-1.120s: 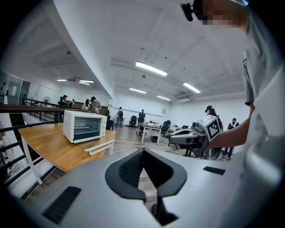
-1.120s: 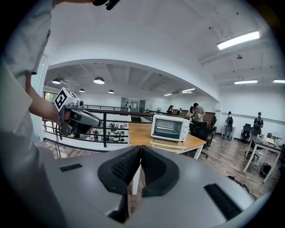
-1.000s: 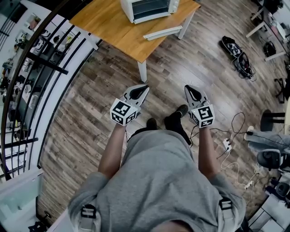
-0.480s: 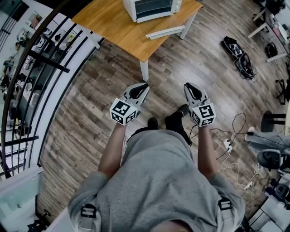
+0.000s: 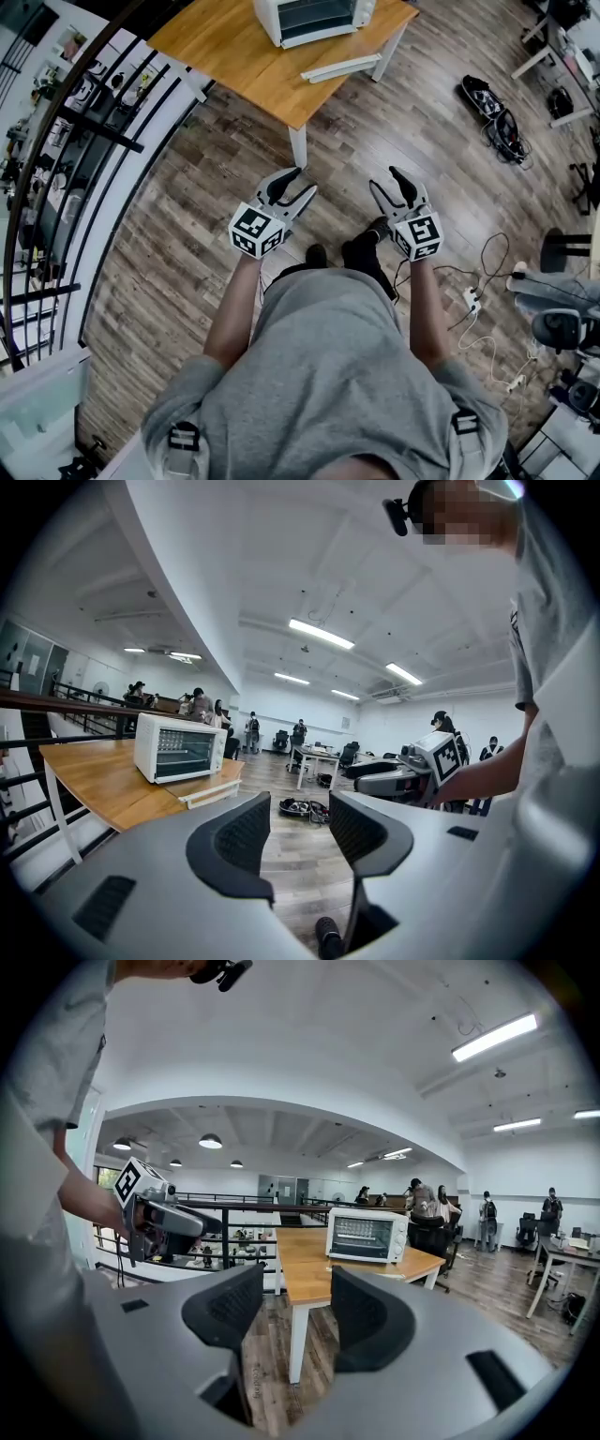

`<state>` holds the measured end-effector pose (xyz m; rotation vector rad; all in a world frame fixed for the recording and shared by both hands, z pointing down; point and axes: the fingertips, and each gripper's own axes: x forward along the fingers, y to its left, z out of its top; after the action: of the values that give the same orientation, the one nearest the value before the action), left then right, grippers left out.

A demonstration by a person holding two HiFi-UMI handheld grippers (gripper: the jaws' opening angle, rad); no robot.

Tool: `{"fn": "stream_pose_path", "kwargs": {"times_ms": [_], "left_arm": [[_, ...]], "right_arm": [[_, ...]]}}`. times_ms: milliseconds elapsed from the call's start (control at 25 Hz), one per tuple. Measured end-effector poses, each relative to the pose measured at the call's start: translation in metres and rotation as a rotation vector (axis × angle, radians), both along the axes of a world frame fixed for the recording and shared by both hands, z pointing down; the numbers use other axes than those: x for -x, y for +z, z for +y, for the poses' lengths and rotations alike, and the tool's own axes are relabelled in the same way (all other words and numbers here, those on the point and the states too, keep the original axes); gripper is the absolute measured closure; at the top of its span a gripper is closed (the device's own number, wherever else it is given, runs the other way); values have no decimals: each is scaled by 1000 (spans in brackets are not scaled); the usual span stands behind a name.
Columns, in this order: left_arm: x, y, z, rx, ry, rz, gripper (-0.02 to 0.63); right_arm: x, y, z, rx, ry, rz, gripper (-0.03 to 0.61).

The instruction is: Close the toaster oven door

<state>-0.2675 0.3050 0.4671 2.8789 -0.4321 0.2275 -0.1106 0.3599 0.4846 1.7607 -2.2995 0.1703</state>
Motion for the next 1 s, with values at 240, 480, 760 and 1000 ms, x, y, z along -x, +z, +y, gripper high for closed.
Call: {"fn": "stream_pose_path", "kwargs": {"times_ms": [240, 480, 760, 1000], "left_arm": [[-2, 5, -2, 4, -7, -12, 360], [-6, 7, -2, 16, -6, -21, 344], [-11, 12, -4, 30, -9, -26, 343], [-22, 17, -4, 41, 3, -38, 344]], "right_arm": [[-3, 6, 0, 12, 3, -18, 262], [-8, 9, 2, 20, 18, -21, 239], [-17, 10, 1, 25, 29, -20, 236], [-28, 16, 3, 37, 52, -28, 238]]}}
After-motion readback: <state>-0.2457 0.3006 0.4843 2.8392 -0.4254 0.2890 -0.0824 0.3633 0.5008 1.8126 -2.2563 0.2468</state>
